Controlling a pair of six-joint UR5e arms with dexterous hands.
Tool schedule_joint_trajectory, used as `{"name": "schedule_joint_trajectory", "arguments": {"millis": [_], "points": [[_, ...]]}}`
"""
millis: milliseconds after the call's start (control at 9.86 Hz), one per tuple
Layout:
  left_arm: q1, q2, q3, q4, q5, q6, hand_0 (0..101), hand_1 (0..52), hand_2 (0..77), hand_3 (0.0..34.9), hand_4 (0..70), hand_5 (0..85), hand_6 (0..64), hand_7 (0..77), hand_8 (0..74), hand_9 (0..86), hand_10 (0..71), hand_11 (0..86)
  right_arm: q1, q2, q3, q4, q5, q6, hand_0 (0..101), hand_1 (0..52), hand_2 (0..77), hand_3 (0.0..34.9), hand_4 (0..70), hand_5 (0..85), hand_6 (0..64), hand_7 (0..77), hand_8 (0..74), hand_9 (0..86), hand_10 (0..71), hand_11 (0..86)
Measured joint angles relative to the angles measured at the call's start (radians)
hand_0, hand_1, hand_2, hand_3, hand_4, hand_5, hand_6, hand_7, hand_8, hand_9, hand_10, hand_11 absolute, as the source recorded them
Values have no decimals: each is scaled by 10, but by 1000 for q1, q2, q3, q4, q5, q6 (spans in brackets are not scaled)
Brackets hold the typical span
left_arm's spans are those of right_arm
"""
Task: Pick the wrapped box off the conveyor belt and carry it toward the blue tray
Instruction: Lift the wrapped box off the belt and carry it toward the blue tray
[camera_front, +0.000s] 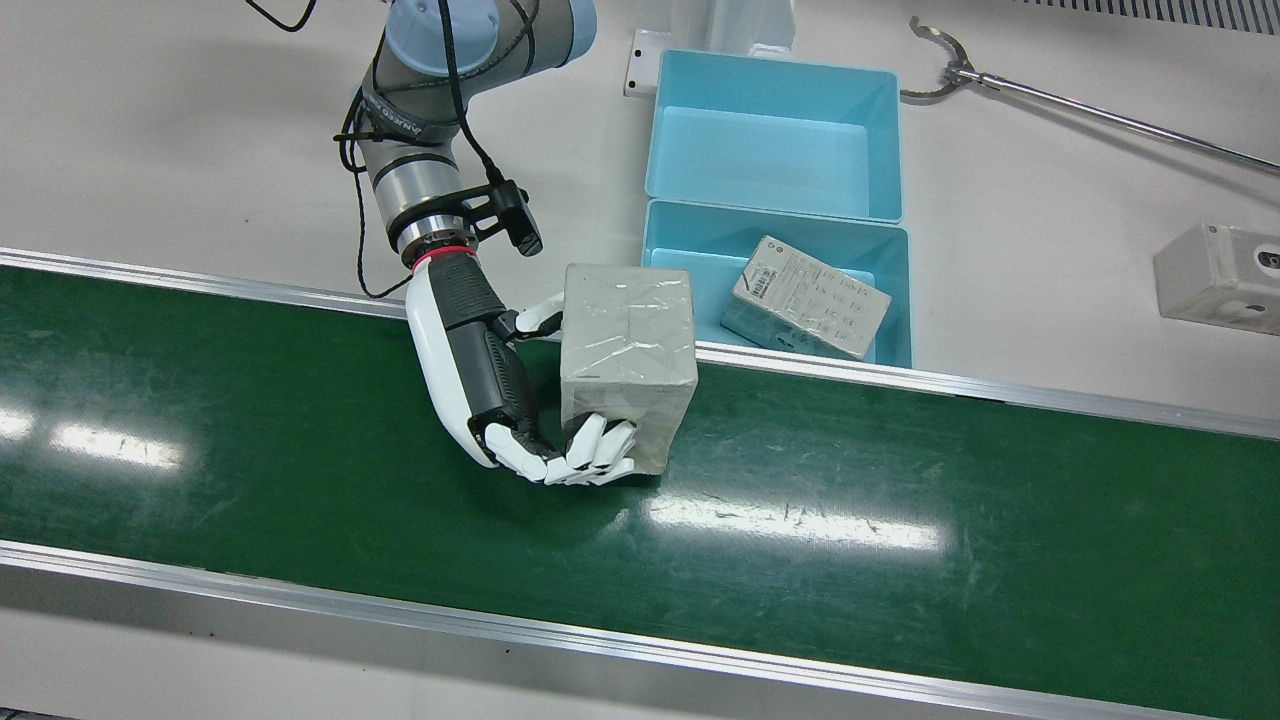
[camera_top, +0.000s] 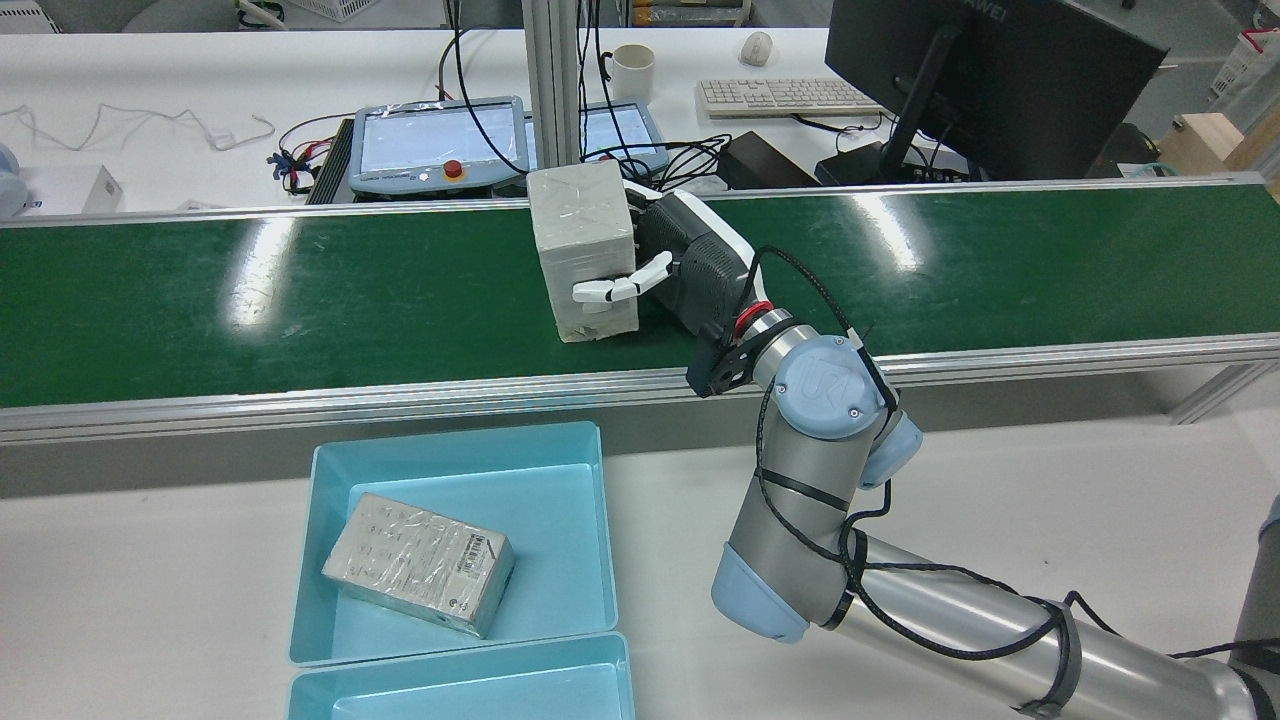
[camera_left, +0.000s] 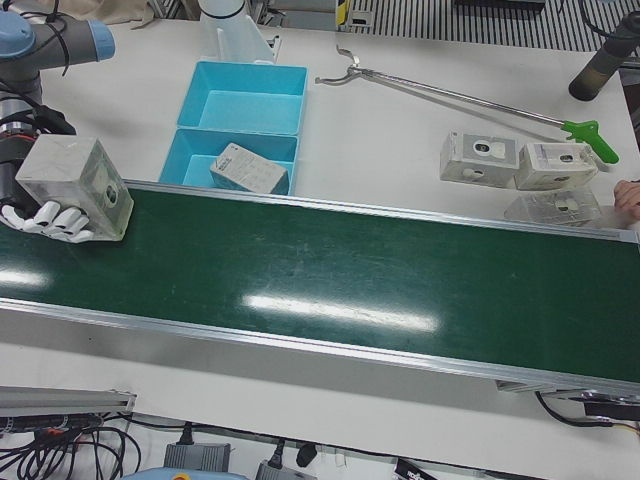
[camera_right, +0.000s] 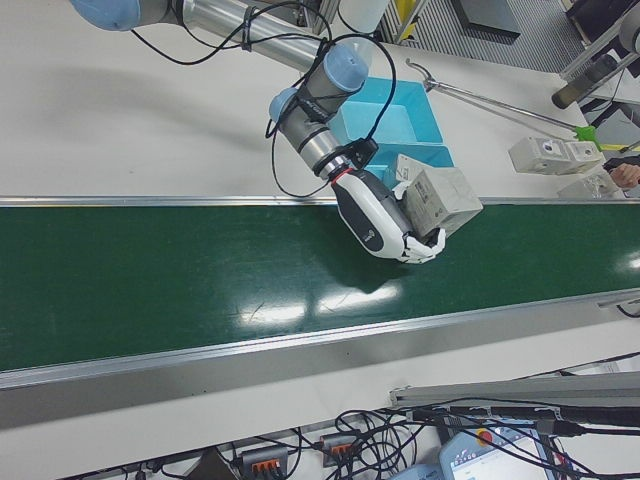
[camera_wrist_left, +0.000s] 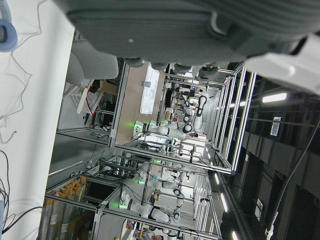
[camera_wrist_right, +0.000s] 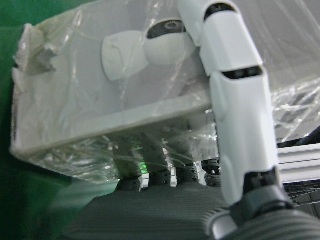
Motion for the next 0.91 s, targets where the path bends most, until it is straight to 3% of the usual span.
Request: {"name": "schedule_joint_trajectory", "arguments": {"millis": [101,304,507,710,812,913], "points": [[0,0,0,0,0,0,0,0,5,0,0,11,5,0,5,0,5,5,1,4,69,-64,-11,1,565,65,311,4,245,567,349,371,420,398,338,300],[0,0,0,0,0,0,0,0,5,0,0,11,0,5,5,0,0,5,-34,13,197,-171,-53,1,559,65,311,6,273,622,393,398,475,415,398,360],[0,0,0,0,0,0,0,0,5,0,0,11,5,5,5,5,5,5,-109,10,266,-207,-77,-5,562,65,311,5,278,627,398,398,480,415,404,371],[0,0,0,0,0,0,0,0,5,0,0,11,5,0,5,0,5,5,-156,-1,297,-231,-103,-17,572,65,311,4,305,665,431,409,480,415,425,387],[0,0,0,0,0,0,0,0,5,0,0,11,0,5,5,0,5,5,-165,-7,310,-235,-114,-22,592,11,360,0,305,665,425,393,551,365,333,436],[0,0,0,0,0,0,0,0,5,0,0,11,5,5,5,0,5,5,-172,-13,322,-237,-121,-24,592,11,360,0,256,687,425,393,551,365,333,436]]}}
